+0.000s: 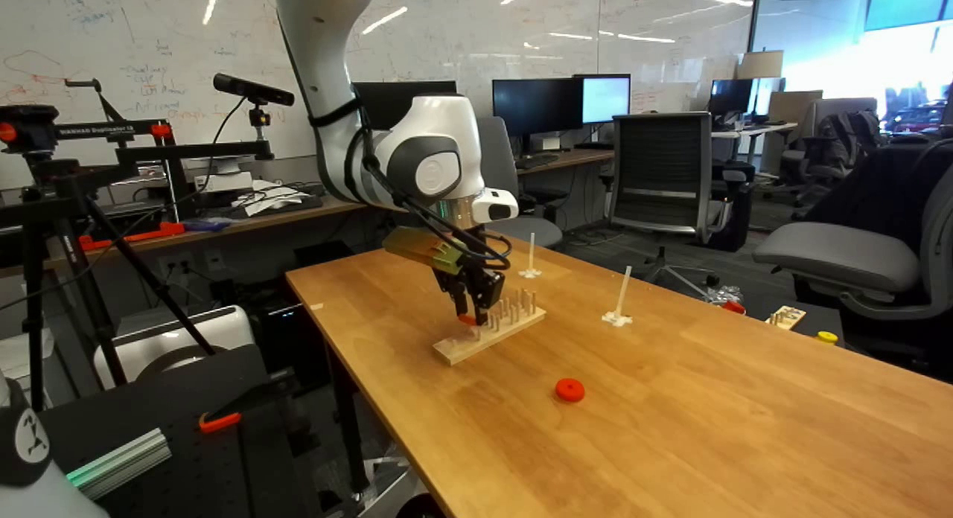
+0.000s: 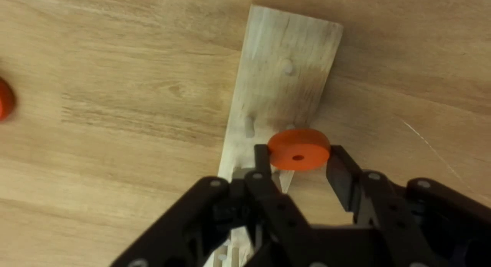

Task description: Put an orange disk on the wooden base

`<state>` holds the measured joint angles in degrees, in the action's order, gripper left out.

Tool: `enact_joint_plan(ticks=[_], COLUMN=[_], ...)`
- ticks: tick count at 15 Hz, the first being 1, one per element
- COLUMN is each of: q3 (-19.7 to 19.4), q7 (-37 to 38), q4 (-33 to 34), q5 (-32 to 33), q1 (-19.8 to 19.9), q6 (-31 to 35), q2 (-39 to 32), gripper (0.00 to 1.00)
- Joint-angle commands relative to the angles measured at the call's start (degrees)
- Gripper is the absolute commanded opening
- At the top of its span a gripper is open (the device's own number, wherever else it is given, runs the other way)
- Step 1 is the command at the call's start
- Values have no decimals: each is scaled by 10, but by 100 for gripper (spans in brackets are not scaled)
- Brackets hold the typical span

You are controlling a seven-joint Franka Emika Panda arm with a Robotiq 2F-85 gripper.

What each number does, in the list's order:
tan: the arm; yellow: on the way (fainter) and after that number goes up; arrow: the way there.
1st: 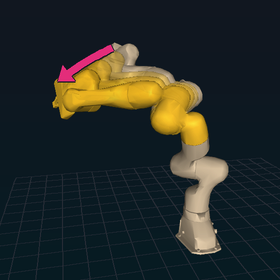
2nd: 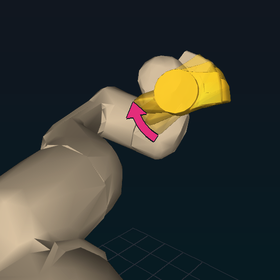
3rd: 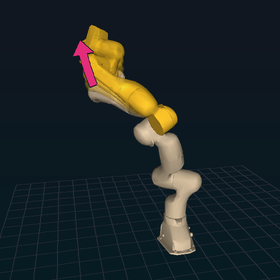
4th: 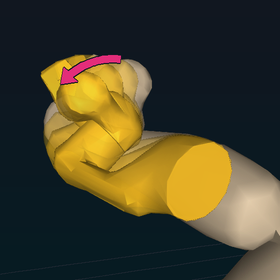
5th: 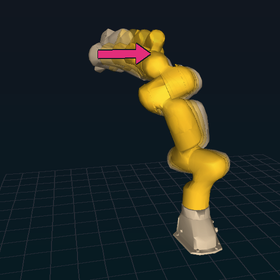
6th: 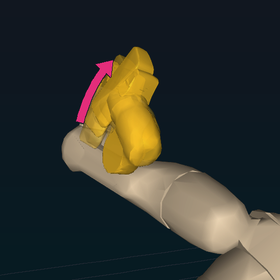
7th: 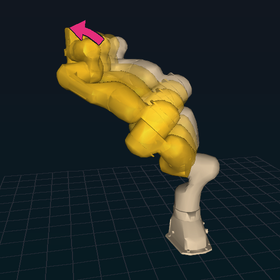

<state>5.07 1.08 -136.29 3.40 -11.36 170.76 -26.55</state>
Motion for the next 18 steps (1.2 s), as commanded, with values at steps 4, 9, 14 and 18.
enact_joint_plan(ticks=[4, 9, 14, 18], q3=[7, 9, 7, 9], q7=[-17, -22, -24, -27], q4=[-31, -31, -33, -38], q5=[4, 3, 5, 4], q1=[12, 17, 15, 16], q6=[20, 18, 19, 20], q2=[26, 26, 25, 26], gripper=[18, 18, 57, 98])
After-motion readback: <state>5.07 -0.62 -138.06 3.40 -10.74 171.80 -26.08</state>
